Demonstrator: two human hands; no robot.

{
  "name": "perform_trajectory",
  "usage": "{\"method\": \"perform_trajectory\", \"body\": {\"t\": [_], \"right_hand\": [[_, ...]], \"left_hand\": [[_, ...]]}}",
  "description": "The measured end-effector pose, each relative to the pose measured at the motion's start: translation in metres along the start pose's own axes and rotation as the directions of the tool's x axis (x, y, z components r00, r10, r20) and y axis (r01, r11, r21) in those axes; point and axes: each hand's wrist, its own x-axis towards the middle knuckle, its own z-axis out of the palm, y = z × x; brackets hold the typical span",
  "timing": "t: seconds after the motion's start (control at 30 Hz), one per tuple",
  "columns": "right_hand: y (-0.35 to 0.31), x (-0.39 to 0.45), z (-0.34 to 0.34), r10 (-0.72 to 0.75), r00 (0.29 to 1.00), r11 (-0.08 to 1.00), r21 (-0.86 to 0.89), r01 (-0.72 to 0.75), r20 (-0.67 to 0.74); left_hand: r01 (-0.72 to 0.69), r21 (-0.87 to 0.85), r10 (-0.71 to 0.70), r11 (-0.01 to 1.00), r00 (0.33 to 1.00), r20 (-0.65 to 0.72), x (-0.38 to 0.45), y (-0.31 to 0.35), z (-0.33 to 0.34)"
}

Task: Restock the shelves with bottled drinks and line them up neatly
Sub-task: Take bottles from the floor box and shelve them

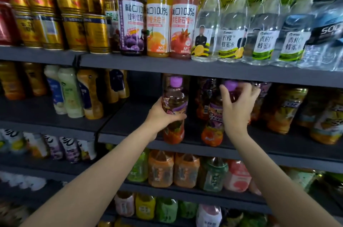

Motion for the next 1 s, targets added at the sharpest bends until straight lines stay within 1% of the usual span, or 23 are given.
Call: {"method": "perform_trajectory", "body": {"t": [0.07, 0.17, 0.23, 0.33, 0.43, 0.47, 0.53, 0.6, 0.77, 0.87, 0.93, 1.0], "right_hand": [[0.001, 0.008, 0.012, 0.036, 0.999, 0.999, 0.018, -0.037, 0.023], [0.008, 0.019, 0.027, 0.012, 1.0, 0.999, 0.037, -0.012, -0.003], [0.014, 0.024, 0.033, 0.004, 1.0, 0.999, 0.032, -0.004, 0.011], [0.018, 0.018, 0.036, 0.015, 0.998, 1.0, 0.025, -0.016, 0.066], [0.031, -0.007, 0.026, -0.094, 0.98, 0.995, -0.016, 0.098, 0.177], [0.038, -0.016, 0.02, -0.09, 0.97, 0.995, -0.029, 0.099, 0.226], [0.053, -0.035, 0.007, 0.006, 0.954, 0.997, -0.077, 0.018, 0.3], [0.064, -0.047, 0.001, 0.088, 0.939, 0.987, -0.157, -0.037, 0.333], [0.071, -0.034, 0.025, 0.217, 0.935, 0.935, -0.336, -0.116, 0.281], [0.071, -0.025, 0.038, 0.258, 0.934, 0.862, -0.496, -0.107, 0.247], [0.071, -0.021, 0.041, 0.28, 0.924, 0.842, -0.528, -0.107, 0.26], [0.071, -0.018, 0.037, 0.312, 0.903, 0.855, -0.503, -0.131, 0.295]], "left_hand": [[0.023, -0.01, -0.023, 1.0, 1.0, -0.014, 0.007, -0.001, 0.007], [0.027, 0.036, -0.027, 0.999, 0.999, 0.018, 0.015, 0.0, 0.012], [0.033, 0.056, -0.035, 0.998, 0.999, 0.039, 0.019, 0.001, 0.014], [0.045, 0.057, -0.047, 0.997, 0.998, 0.033, 0.021, 0.002, 0.017], [0.031, 0.066, -0.032, 0.997, 0.999, 0.018, 0.02, 0.001, 0.019], [0.028, 0.072, -0.029, 0.997, 0.999, 0.017, 0.02, 0.0, 0.019], [0.03, 0.089, -0.032, 0.996, 0.999, 0.023, 0.02, -0.002, 0.018], [0.025, 0.12, -0.029, 0.992, 0.999, 0.032, 0.021, -0.002, 0.017], [0.018, 0.197, -0.029, 0.98, 0.998, 0.05, 0.019, 0.001, 0.02], [0.032, 0.258, -0.062, 0.966, 0.992, 0.111, 0.016, 0.0, 0.016], [0.029, 0.299, -0.073, 0.954, 0.988, 0.137, 0.012, -0.002, 0.013], [0.008, 0.318, -0.057, 0.948, 0.988, 0.144, 0.008, -0.003, 0.011]]}}
